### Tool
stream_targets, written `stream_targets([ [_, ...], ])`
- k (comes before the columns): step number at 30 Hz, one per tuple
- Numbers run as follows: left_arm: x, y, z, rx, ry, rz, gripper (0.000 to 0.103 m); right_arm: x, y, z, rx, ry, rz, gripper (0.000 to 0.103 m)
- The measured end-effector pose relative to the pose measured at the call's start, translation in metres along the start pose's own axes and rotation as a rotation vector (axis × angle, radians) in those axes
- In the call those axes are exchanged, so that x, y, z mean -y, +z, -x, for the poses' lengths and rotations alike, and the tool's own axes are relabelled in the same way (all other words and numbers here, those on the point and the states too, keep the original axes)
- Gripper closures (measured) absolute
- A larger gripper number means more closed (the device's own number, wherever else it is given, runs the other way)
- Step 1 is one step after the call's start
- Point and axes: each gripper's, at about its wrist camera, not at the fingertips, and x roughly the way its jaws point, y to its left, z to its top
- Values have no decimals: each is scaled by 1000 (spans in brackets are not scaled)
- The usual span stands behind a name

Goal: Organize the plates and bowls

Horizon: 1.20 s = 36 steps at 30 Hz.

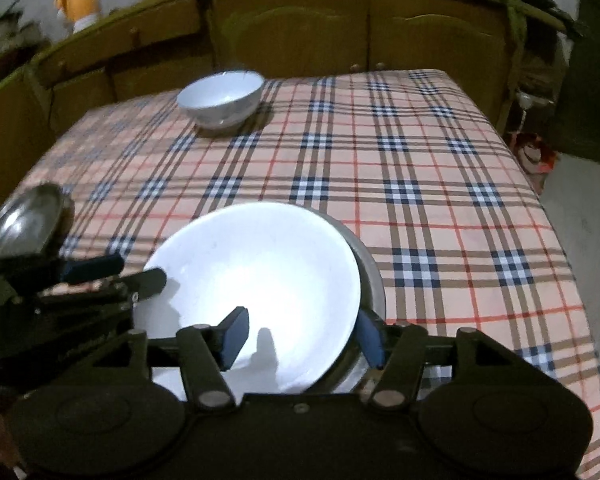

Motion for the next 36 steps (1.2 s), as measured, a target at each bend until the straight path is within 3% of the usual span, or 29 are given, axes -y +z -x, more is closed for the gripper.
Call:
stream_targets([
  [5,-2,-1,-3,-8,-11,3,54,-2,5,3,-12,-111,94,28],
  [13,-13,11,7,31,-43,51,56,23,14,14,91,-39,-81,28],
  [17,-21,28,12,58,-19,64,55,24,28,19,166,-1,-123,28],
  [24,-42,57,11,78,55,94,53,9,59,18,229,40,-99,28],
  [36,-75,89,-19,59,117,90,52,-10,106,-24,237,77,-74,28],
])
